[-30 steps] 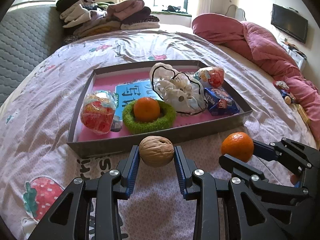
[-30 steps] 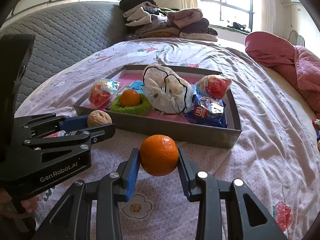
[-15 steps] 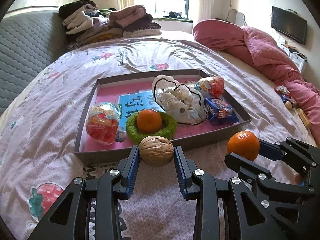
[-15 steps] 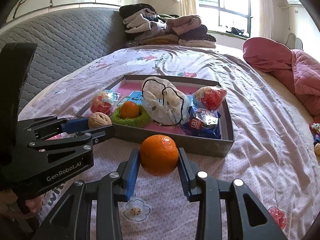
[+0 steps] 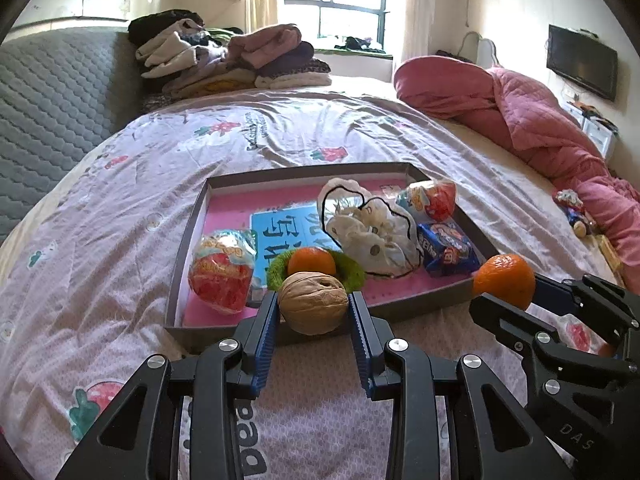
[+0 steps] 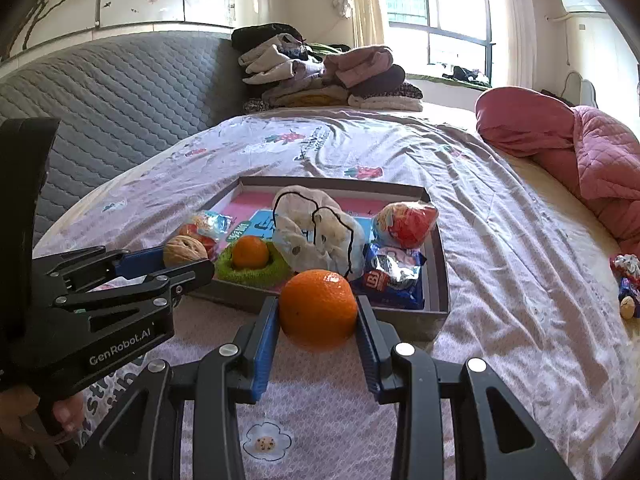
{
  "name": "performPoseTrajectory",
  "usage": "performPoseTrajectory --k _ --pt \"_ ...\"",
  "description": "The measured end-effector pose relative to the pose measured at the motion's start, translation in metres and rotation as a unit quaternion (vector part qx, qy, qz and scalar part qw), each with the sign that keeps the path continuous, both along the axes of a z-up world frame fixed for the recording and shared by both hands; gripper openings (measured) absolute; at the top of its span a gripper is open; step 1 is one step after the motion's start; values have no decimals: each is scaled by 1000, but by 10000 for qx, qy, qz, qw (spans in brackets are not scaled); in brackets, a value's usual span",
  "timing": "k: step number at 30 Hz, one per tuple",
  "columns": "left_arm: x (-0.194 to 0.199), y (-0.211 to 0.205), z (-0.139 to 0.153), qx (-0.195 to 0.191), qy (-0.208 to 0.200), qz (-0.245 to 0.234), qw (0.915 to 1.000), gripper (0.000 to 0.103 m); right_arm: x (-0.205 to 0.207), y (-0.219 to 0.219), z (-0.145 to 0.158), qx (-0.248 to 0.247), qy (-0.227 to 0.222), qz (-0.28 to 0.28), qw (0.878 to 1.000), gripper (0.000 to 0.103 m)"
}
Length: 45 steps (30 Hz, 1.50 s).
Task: Organize objects
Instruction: 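Carry the walnut onto the orange in the green ring while right carries its orange over the tray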
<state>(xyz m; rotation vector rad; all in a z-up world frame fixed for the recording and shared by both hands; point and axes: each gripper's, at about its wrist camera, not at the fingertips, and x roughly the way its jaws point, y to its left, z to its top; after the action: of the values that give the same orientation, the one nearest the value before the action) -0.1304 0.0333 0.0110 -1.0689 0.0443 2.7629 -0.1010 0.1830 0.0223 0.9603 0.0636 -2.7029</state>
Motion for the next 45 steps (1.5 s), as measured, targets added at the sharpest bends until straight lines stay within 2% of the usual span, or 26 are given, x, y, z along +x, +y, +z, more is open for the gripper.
performPoseTrajectory --k 18,29,39,45 --pt "-10 3 13 -74 321 131 9994 35 -8 4 21 53 361 -79 9993 37" --pt "-24 2 19 -93 463 212 9987 35 -30 6 30 98 493 -156 9986 37" --pt "-40 7 14 -171 404 196 9988 35 -51 11 35 83 583 -210 9980 37" --pt "-49 21 5 -288 358 99 9989 35 -64 17 27 168 453 -259 9985 37"
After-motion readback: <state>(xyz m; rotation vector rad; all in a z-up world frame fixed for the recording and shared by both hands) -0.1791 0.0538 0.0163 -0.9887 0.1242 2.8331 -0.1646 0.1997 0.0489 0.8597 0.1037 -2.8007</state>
